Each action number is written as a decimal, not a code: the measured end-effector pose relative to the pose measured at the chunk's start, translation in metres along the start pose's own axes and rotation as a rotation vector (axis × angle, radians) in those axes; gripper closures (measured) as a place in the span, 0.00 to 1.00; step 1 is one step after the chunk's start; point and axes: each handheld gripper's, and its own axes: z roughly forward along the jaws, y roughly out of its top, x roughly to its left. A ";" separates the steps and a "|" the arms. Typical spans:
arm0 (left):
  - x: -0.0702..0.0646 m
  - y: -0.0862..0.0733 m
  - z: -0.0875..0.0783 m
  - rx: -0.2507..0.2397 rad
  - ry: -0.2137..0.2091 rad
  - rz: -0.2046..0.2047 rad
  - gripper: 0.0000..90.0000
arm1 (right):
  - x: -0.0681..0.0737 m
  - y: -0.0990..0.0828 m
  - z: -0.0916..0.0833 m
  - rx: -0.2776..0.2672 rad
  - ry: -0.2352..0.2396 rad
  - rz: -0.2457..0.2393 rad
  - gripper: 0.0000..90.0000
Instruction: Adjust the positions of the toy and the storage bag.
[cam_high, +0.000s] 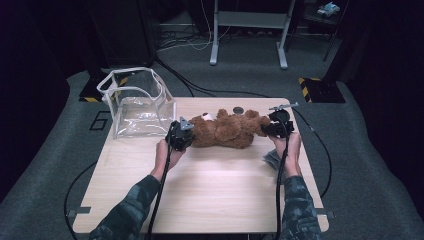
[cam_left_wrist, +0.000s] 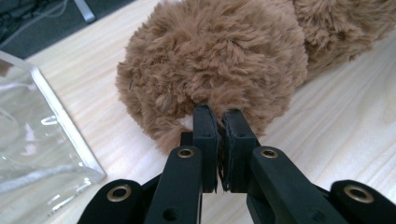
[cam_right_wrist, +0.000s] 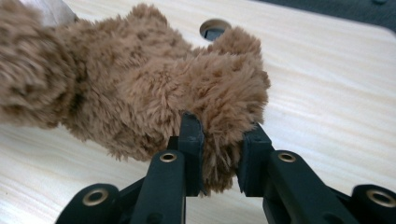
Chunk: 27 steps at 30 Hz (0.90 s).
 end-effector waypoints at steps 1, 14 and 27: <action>0.000 0.001 0.000 -0.011 0.003 0.006 0.95 | 0.001 0.002 -0.003 -0.014 -0.011 -0.007 0.84; 0.007 0.014 -0.011 -0.054 0.015 0.009 0.96 | 0.007 0.010 -0.026 -0.088 -0.033 -0.034 0.85; 0.014 0.031 -0.025 -0.102 0.025 0.013 0.96 | 0.020 0.023 -0.066 -0.168 -0.040 -0.068 0.86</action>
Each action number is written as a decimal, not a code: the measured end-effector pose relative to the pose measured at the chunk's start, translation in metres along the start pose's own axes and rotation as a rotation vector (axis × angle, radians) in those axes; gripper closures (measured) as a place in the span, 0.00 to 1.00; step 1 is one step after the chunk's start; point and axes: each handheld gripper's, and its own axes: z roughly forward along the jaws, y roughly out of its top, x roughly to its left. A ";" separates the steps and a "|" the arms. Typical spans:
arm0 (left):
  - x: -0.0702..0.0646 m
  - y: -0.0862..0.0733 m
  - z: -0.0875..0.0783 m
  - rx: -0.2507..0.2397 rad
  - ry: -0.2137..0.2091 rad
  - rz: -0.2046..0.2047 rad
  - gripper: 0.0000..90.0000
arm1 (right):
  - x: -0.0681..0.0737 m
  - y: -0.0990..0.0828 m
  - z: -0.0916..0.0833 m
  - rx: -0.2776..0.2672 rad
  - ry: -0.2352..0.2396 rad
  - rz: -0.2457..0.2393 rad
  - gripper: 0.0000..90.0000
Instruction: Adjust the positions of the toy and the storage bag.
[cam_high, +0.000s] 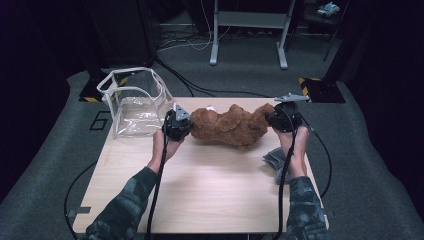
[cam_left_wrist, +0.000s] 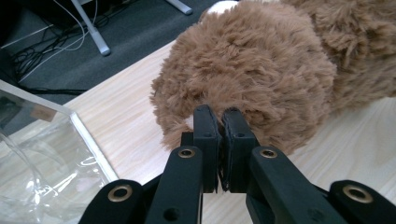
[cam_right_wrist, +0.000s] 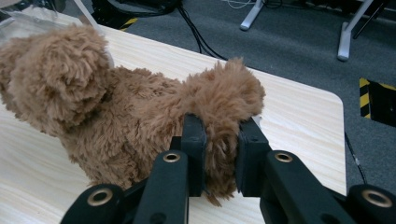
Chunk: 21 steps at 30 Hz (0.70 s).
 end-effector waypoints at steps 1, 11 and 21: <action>0.001 0.001 0.000 -0.002 0.001 -0.001 0.96 | 0.002 0.001 -0.005 -0.009 0.003 -0.007 0.86; 0.013 0.009 0.002 -0.003 0.004 -0.007 0.96 | 0.018 0.006 -0.024 -0.030 0.008 -0.031 0.86; 0.020 0.017 0.014 0.012 0.011 -0.011 0.96 | 0.038 0.005 -0.041 -0.044 0.008 -0.060 0.86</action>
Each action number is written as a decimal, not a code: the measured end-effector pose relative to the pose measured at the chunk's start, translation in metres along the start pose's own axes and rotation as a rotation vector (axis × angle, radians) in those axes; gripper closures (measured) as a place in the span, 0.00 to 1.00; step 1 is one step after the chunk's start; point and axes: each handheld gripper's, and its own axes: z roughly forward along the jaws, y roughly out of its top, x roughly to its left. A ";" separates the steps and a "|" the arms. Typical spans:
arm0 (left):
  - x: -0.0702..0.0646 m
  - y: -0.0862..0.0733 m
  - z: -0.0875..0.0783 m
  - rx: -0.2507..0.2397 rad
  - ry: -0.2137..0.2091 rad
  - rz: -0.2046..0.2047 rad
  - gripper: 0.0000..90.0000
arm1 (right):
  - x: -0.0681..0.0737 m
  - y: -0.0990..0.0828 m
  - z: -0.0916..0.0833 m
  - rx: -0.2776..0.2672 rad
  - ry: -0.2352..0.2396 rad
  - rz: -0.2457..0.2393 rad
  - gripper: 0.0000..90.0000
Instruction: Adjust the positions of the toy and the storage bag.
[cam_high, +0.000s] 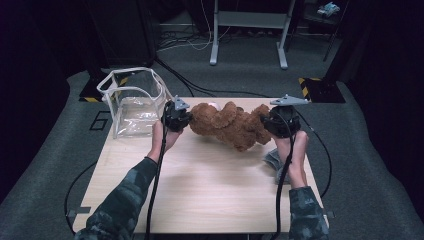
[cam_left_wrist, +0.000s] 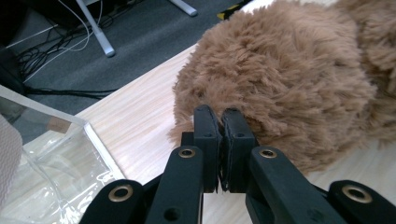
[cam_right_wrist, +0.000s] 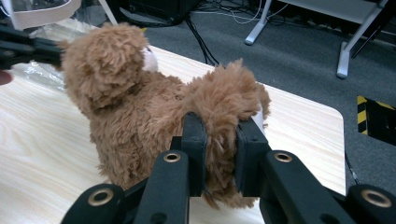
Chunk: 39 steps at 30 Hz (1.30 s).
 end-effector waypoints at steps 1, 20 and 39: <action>0.001 0.001 0.003 0.002 0.005 0.011 0.96 | 0.006 -0.003 -0.003 0.005 0.004 0.001 0.86; 0.003 -0.015 0.050 0.142 0.007 0.006 0.95 | 0.043 -0.057 0.017 0.083 0.117 0.021 0.85; -0.001 -0.025 0.001 0.113 -0.046 -0.074 0.25 | 0.047 -0.074 0.026 0.112 0.166 0.057 0.71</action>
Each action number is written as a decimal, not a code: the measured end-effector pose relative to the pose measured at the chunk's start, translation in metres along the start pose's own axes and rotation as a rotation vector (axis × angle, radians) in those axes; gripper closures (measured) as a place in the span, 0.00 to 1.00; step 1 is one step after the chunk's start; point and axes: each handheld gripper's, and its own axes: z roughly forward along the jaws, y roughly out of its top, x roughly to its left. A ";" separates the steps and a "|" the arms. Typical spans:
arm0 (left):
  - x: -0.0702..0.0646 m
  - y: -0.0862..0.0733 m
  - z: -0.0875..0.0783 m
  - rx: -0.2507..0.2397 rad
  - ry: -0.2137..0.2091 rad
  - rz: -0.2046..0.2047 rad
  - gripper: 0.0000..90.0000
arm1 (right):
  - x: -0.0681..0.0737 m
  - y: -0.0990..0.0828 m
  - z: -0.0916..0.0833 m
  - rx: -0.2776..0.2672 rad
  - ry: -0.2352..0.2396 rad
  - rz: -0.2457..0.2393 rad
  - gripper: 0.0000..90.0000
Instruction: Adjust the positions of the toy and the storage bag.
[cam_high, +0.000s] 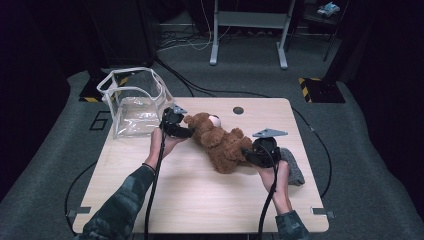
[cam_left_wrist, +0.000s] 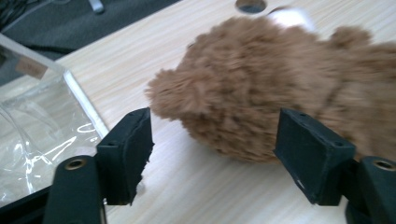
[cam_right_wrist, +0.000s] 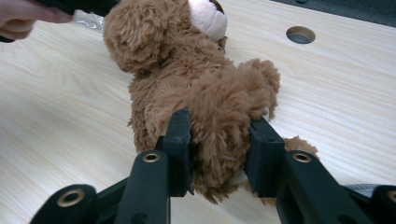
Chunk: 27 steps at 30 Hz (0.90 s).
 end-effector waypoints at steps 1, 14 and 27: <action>-0.006 0.001 -0.007 -0.007 -0.012 0.023 0.25 | 0.001 0.000 0.000 0.006 -0.002 -0.001 0.70; -0.064 0.027 -0.043 -0.110 -0.124 0.118 0.16 | 0.000 -0.008 0.008 0.055 -0.001 0.011 0.68; -0.082 0.013 -0.013 -0.084 -0.134 0.183 0.73 | -0.005 -0.015 0.011 0.087 0.021 0.030 0.59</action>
